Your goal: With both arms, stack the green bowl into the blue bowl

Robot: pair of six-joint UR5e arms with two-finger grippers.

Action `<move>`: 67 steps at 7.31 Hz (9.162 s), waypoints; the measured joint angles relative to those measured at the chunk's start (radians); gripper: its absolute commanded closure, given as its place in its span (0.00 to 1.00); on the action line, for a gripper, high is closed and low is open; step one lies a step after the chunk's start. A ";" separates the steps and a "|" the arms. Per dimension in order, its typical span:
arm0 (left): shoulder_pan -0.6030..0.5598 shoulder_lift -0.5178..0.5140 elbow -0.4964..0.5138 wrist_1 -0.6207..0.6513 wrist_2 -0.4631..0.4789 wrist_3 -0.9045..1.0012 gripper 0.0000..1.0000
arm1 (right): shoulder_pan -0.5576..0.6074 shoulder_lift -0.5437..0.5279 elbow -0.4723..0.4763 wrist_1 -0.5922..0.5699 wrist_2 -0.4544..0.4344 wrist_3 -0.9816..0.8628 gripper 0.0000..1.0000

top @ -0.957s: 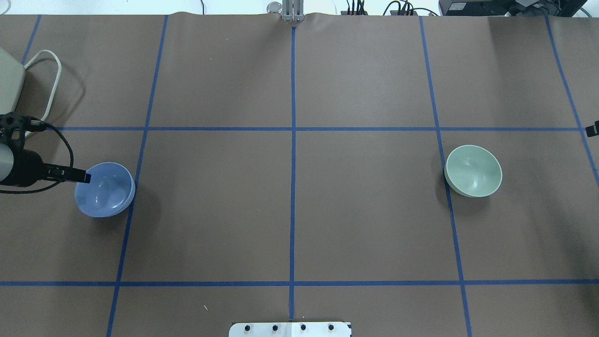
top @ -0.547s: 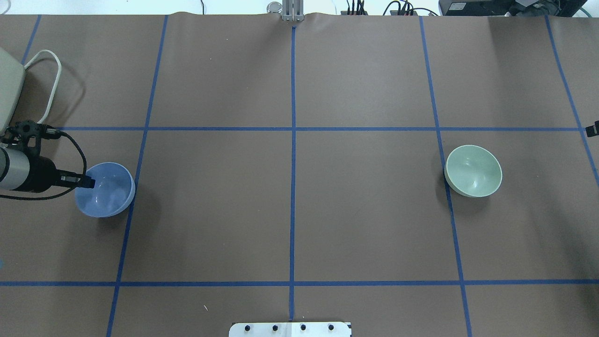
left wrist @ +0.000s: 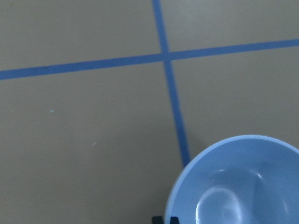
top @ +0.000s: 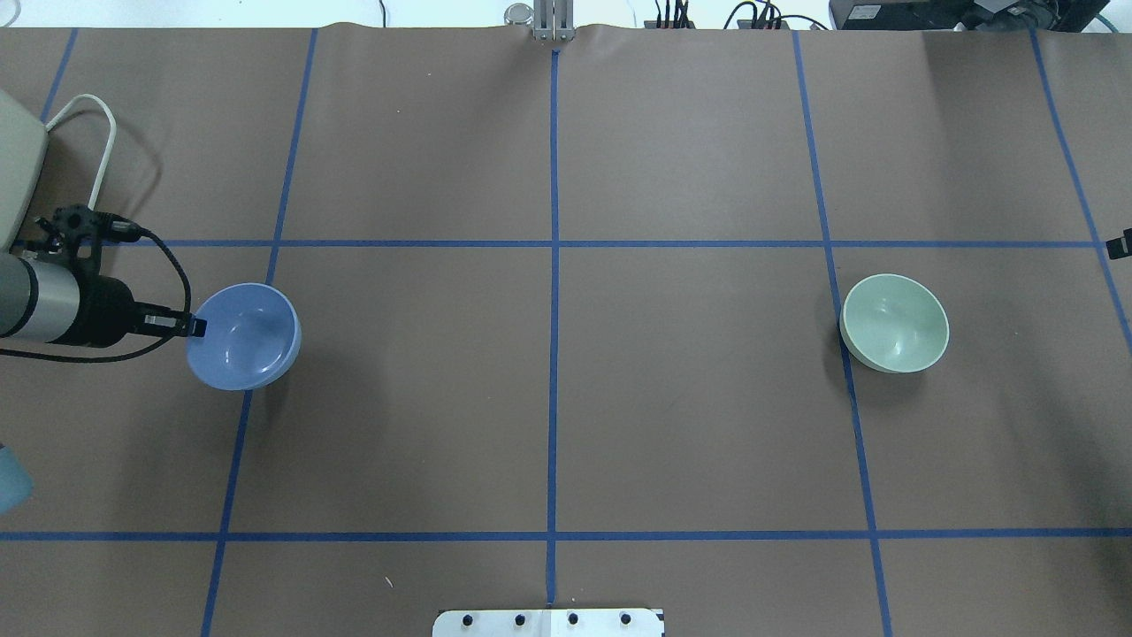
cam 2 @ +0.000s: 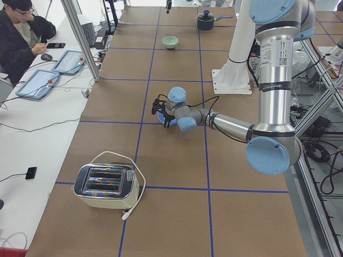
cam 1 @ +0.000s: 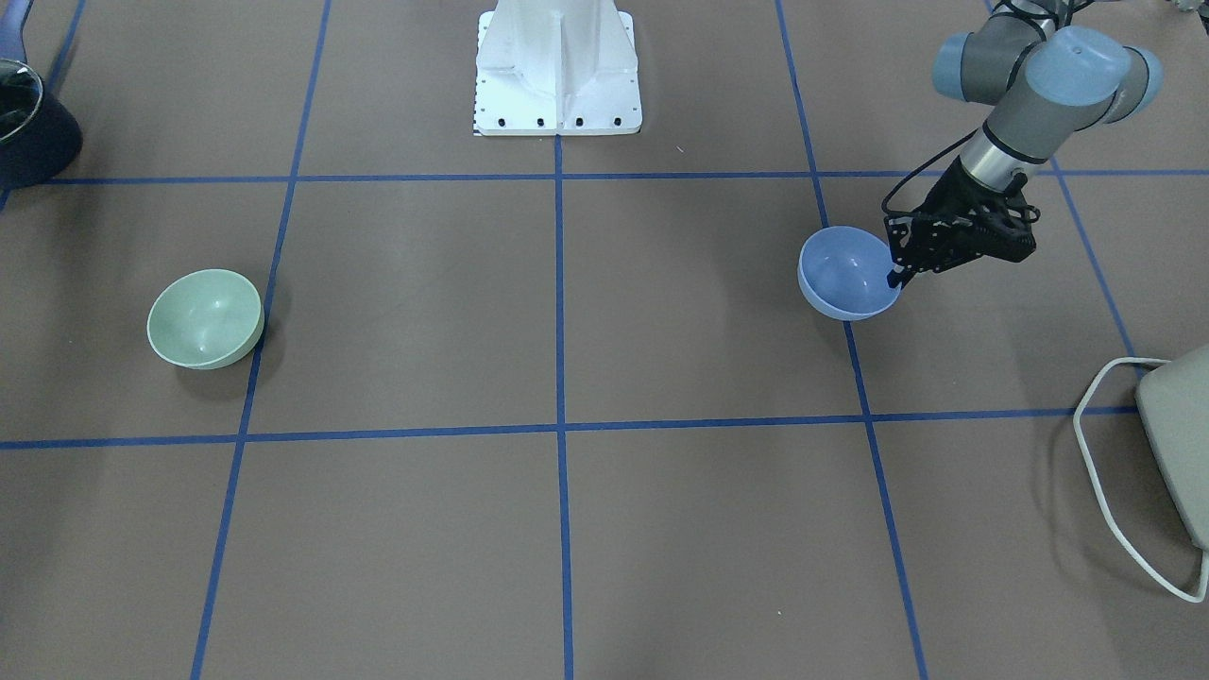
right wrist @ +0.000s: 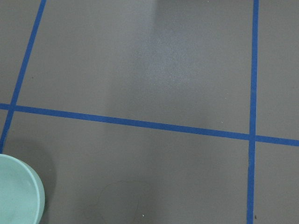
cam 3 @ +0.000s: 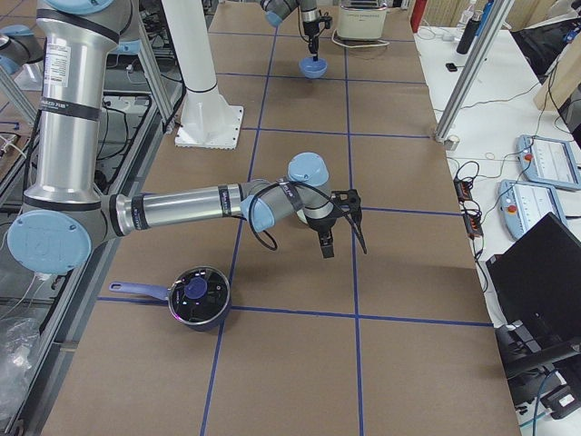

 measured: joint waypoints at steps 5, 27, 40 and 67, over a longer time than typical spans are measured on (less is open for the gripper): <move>0.161 -0.463 0.048 0.396 0.117 -0.178 1.00 | 0.000 0.000 -0.002 0.000 0.004 0.003 0.00; -0.819 0.028 0.178 0.646 -0.430 1.245 0.01 | -0.524 0.045 0.025 0.132 -0.313 0.495 0.33; -0.852 0.144 0.153 0.566 -0.386 0.954 0.01 | -0.445 0.296 0.064 -0.056 -0.201 0.633 1.00; -0.767 0.164 0.094 0.570 -0.353 0.729 0.01 | -0.426 0.707 -0.134 -0.388 -0.215 0.564 0.00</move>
